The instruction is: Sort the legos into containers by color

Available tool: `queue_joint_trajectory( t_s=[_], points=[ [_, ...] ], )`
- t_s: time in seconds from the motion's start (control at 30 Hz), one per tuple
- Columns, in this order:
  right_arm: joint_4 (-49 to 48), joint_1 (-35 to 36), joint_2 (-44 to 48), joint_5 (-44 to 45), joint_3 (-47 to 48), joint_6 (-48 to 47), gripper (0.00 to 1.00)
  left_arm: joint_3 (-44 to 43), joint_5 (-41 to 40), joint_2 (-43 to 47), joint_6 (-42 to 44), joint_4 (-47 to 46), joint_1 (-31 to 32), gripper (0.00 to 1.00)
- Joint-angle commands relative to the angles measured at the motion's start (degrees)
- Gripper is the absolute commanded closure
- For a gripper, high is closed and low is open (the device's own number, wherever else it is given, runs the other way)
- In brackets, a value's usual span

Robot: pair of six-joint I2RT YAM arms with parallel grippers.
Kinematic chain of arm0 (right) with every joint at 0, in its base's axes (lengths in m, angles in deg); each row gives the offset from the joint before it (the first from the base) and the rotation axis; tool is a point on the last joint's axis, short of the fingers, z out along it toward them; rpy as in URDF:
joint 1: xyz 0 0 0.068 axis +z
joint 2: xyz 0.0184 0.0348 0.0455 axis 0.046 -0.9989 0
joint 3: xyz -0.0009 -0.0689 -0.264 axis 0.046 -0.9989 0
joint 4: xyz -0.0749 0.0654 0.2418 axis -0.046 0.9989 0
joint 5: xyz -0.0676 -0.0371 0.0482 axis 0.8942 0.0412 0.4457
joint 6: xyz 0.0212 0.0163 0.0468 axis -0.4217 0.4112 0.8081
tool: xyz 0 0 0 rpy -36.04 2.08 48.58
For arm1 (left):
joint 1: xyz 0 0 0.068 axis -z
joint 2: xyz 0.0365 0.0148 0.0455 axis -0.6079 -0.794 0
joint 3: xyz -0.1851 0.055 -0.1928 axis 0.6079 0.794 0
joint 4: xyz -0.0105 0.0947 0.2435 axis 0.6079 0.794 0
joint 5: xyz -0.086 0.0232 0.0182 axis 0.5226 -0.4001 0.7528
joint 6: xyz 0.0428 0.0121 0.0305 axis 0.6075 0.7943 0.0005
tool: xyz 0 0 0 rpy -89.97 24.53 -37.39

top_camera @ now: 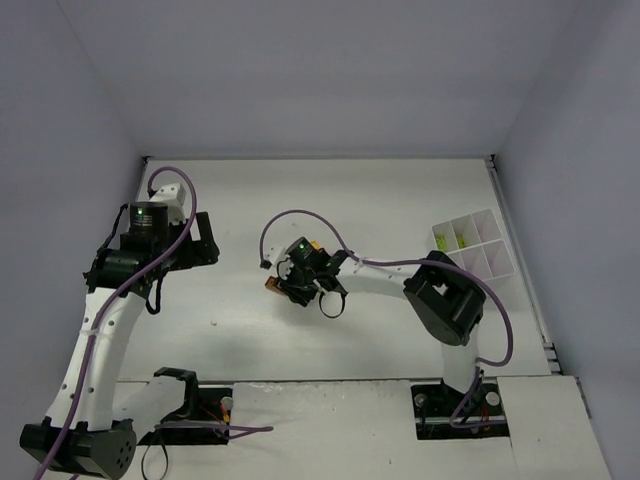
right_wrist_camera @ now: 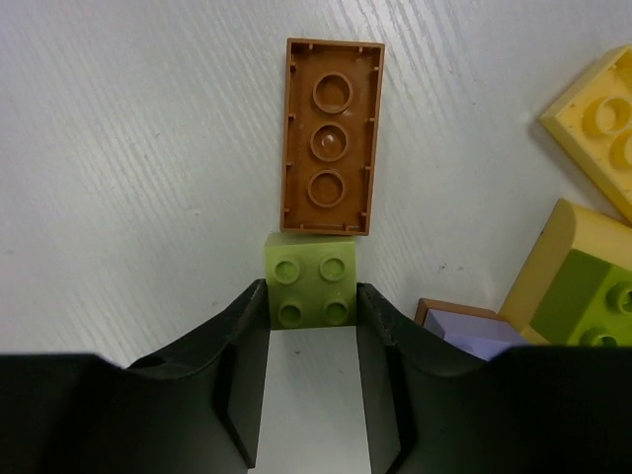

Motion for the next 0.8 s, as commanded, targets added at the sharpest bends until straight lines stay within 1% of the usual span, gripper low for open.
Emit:
queue_joint_trajectory(
  t_s=[0.0, 0.03, 0.1, 0.23, 0.27, 0.33, 0.37, 0.4, 0.47, 0.5, 0.53, 0.57, 0.6, 0.67, 0.7, 0.77],
  points=[
    [-1.69, 0.22, 5.66, 2.44, 1.54, -0.56, 0.96, -1.14, -0.31, -0.22, -0.04, -1.73, 0.29, 0.15],
    [-1.69, -0.04, 6.71, 2.8, 1.36, -0.39, 1.0, -1.23, -0.31, -0.31, -0.04, -1.64, 0.29, 0.15],
    [-1.69, -0.74, 10.23, 4.38, 0.49, 0.31, 1.0, -1.32, -0.22, -0.66, -0.04, -1.82, 0.29, 0.15],
    [-1.51, -6.0, 18.03, 8.24, -2.32, 3.2, 1.0, -1.58, 0.13, -1.01, -0.22, -2.25, 0.29, 0.15],
    [-1.34, -9.5, 19.37, 9.38, -3.03, 3.91, 1.0, -1.58, 0.39, -1.1, -0.22, -2.34, 0.29, 0.15],
    [-1.07, -13.12, 23.05, 11.31, -5.22, 5.23, 1.0, -1.49, 0.48, -1.36, -0.31, -2.52, 0.29, 0.15],
    [-0.64, -16.62, 24.11, 12.28, -6.01, 5.93, 1.0, -1.58, 0.74, -1.45, -0.39, -2.52, 0.29, 0.15],
    [-0.29, -18.39, 25.08, 15.16, -6.63, 6.37, 1.0, -1.67, 0.74, -1.54, -0.48, -2.61, 0.29, 0.15],
    [1.03, -22.26, 27.37, 16.68, -8.13, 7.95, 1.0, -1.67, 0.92, -1.72, -0.57, -2.69, 0.38, 0.15],
    [1.04, -26.1, 28.07, 17.56, -8.48, 8.48, 1.0, -1.75, 1.01, -1.63, -0.57, -2.78, 0.38, 0.15],
    [2.69, -27.97, 29.3, 18.0, -9.35, 9.1, 1.0, -1.76, 1.01, -1.63, -0.66, -2.78, 0.38, 0.15],
    [3.05, -29.73, 29.83, 18.44, -9.8, 9.8, 1.0, -1.76, 1.18, -1.8, -0.66, -2.78, 0.38, 0.15],
    [3.41, -33.05, 30.19, 19.58, -10.15, 11.2, 1.0, -1.84, 1.18, -1.72, -0.66, -2.87, 0.38, 0.15],
    [4.9, -36.24, 30.89, 20.37, -10.77, 13.22, 1.0, -1.76, 1.27, -1.63, -0.75, -2.78, 0.38, 0.15],
    [5.34, -39.47, 31.24, 20.38, -11.03, 14.89, 1.0, -1.76, 1.27, -1.63, -0.75, -2.78, 0.38, 0.15],
    [6.05, -42.13, 31.59, 20.64, -11.91, 16.22, 1.0, -1.49, 1.45, -1.37, -0.83, -2.69, 0.38, 0.15]
  ],
)
